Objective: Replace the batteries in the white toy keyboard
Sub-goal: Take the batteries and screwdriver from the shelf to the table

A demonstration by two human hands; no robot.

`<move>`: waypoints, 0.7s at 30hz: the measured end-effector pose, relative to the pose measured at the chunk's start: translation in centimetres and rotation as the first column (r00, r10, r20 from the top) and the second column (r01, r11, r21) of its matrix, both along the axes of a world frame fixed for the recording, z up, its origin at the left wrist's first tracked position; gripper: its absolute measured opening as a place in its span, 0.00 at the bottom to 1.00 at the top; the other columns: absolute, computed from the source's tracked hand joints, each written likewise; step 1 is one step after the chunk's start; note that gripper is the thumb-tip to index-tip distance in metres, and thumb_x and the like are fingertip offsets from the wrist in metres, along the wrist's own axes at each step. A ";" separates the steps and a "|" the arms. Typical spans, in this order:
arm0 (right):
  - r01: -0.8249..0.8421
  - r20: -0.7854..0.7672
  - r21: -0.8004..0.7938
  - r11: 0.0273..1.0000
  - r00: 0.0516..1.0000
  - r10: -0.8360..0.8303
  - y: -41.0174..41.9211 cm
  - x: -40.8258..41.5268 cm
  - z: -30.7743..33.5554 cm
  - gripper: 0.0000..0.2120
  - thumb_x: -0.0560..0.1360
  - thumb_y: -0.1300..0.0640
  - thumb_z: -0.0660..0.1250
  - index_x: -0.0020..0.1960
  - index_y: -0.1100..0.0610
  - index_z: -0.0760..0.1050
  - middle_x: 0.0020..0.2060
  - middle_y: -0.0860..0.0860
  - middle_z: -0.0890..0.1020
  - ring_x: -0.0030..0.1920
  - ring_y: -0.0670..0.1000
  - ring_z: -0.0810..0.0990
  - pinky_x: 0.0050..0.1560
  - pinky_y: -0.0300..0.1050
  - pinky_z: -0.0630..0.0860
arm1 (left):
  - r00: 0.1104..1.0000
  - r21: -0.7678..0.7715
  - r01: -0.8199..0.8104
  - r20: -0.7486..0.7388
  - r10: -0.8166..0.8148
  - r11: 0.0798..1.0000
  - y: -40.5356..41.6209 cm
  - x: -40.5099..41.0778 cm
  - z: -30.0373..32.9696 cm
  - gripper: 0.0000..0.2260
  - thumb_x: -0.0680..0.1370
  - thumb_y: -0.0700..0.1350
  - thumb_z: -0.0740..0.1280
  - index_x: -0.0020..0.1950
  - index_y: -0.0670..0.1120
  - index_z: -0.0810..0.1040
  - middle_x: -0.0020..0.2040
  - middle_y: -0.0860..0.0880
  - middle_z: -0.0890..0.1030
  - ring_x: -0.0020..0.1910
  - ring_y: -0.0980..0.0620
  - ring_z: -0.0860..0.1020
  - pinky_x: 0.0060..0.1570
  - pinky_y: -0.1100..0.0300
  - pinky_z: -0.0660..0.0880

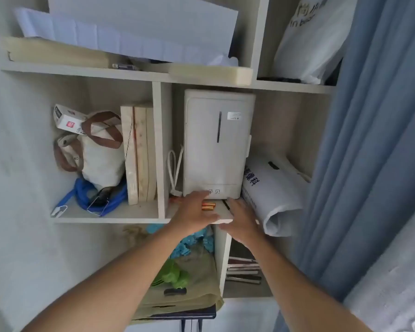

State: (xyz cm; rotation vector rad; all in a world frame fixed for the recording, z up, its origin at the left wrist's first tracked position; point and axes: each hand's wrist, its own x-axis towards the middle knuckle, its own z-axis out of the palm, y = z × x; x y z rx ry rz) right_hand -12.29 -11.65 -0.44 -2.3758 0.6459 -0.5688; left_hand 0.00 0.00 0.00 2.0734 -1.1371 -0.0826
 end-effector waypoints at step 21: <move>-0.050 0.139 -0.178 0.983 0.987 0.076 -2.5 0.4 -3.6 0.19 0.73 0.68 0.71 0.63 0.57 0.82 0.55 0.54 0.85 0.55 0.57 0.80 0.61 0.52 0.75 | 0.942 -0.106 -0.006 0.332 0.041 0.994 0.2 -0.9 -4.2 0.19 0.78 0.44 0.72 0.69 0.48 0.79 0.60 0.48 0.84 0.57 0.48 0.82 0.59 0.53 0.78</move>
